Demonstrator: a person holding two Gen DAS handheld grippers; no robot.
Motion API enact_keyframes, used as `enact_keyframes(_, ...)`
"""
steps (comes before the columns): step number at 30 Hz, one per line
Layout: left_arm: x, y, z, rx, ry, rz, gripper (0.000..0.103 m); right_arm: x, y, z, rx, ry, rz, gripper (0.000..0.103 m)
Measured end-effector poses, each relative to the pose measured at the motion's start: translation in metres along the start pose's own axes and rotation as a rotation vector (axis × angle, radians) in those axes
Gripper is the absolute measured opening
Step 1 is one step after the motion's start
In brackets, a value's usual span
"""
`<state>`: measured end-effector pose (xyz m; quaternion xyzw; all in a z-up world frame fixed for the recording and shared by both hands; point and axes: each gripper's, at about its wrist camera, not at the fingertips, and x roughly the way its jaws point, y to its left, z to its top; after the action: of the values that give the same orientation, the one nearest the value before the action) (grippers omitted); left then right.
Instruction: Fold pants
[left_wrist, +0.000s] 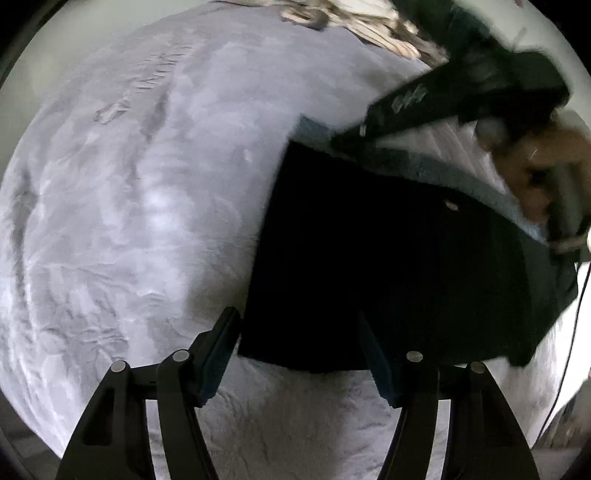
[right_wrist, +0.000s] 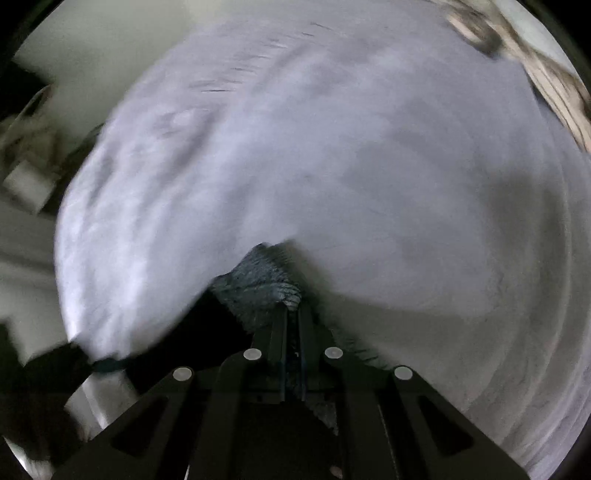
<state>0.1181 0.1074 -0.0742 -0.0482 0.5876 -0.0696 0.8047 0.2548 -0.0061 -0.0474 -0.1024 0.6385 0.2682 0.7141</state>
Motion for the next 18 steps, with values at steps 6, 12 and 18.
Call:
enact_keyframes(6, -0.036, -0.002, 0.032, -0.031, -0.107, -0.009, 0.089, -0.051, -0.013, -0.021, 0.107, -0.116, 0.020, 0.023)
enact_keyframes(12, 0.014, -0.031, 0.089, -0.033, -0.088, 0.086, 0.089, -0.070, -0.047, -0.082, 0.278, -0.115, -0.025, 0.023)
enact_keyframes(18, 0.059, -0.009, 0.093, -0.172, 0.005, 0.142, 0.095, -0.044, -0.109, -0.122, 0.534, -0.148, -0.146, 0.030)
